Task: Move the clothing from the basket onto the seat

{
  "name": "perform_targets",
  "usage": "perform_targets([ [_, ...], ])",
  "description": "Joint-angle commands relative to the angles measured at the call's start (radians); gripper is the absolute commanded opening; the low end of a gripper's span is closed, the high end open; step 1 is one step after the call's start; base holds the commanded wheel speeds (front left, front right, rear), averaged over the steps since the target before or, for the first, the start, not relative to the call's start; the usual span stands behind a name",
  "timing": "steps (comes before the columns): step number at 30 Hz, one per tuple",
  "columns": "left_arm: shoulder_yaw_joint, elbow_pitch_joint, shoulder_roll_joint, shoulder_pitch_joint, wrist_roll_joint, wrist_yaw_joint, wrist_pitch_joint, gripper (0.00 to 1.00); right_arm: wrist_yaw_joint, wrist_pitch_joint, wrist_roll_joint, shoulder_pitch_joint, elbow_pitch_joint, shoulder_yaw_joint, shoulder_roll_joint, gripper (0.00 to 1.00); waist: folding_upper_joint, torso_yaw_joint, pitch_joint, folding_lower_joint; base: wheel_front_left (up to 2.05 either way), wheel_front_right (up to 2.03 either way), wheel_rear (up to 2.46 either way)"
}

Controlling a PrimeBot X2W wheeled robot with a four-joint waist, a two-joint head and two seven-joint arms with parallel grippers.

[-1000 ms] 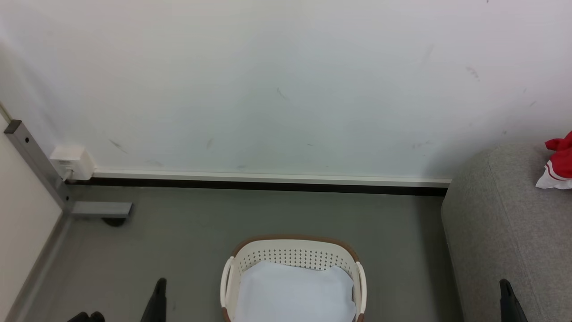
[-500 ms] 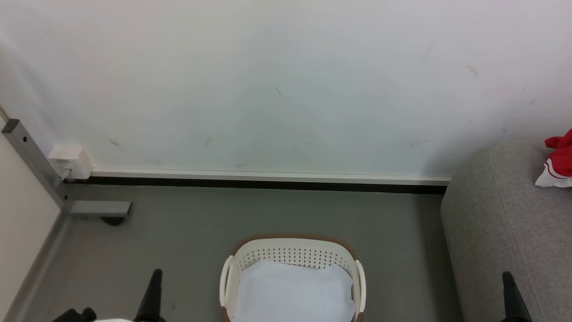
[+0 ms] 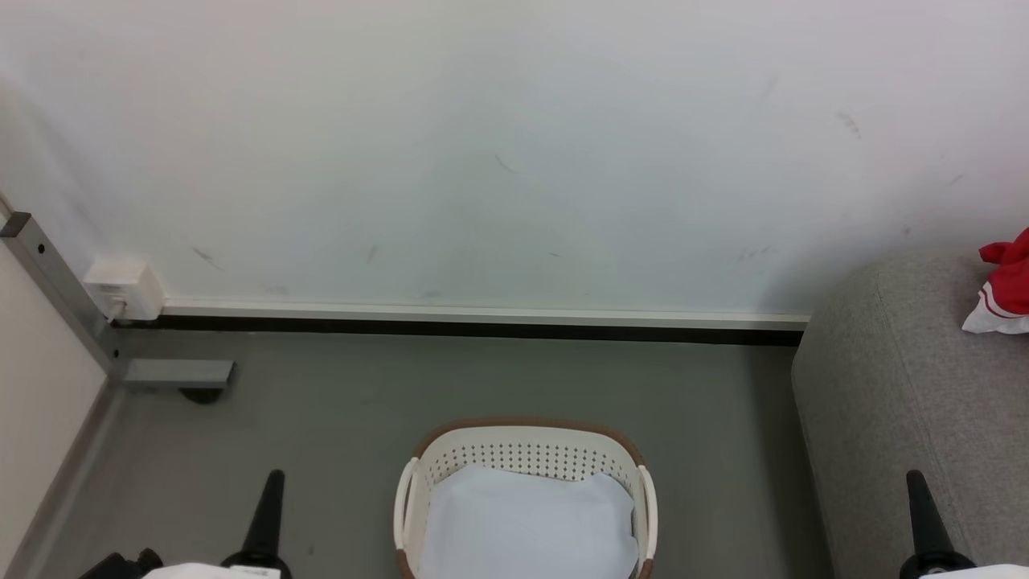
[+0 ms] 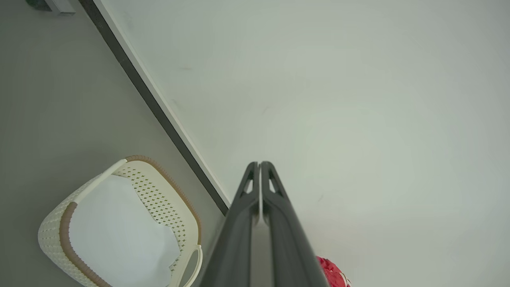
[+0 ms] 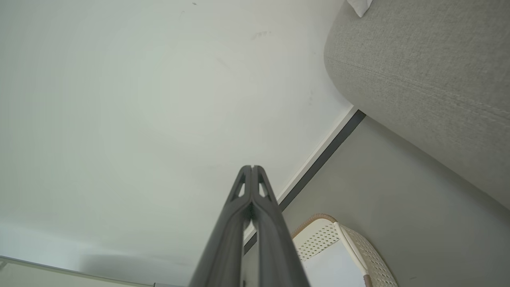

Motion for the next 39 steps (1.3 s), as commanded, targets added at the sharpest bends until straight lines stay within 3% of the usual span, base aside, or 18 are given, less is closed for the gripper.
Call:
perform_targets([
  [1,0.012,-0.008,0.003,-0.021,-0.034,-0.007,0.011,0.0,-0.001,0.01,0.035,-0.021,-0.012,-0.008,-0.004,0.0,0.0,0.0,0.001,-0.0001,0.0,0.0,0.0],
  [39,0.066,-0.014,-0.003,-0.059,-0.326,-0.028,0.091,0.0,-0.002,0.09,0.326,-0.071,-0.025,-0.031,-0.004,0.0,0.0,-0.007,0.015,-0.0001,0.0,0.0,0.0],
])
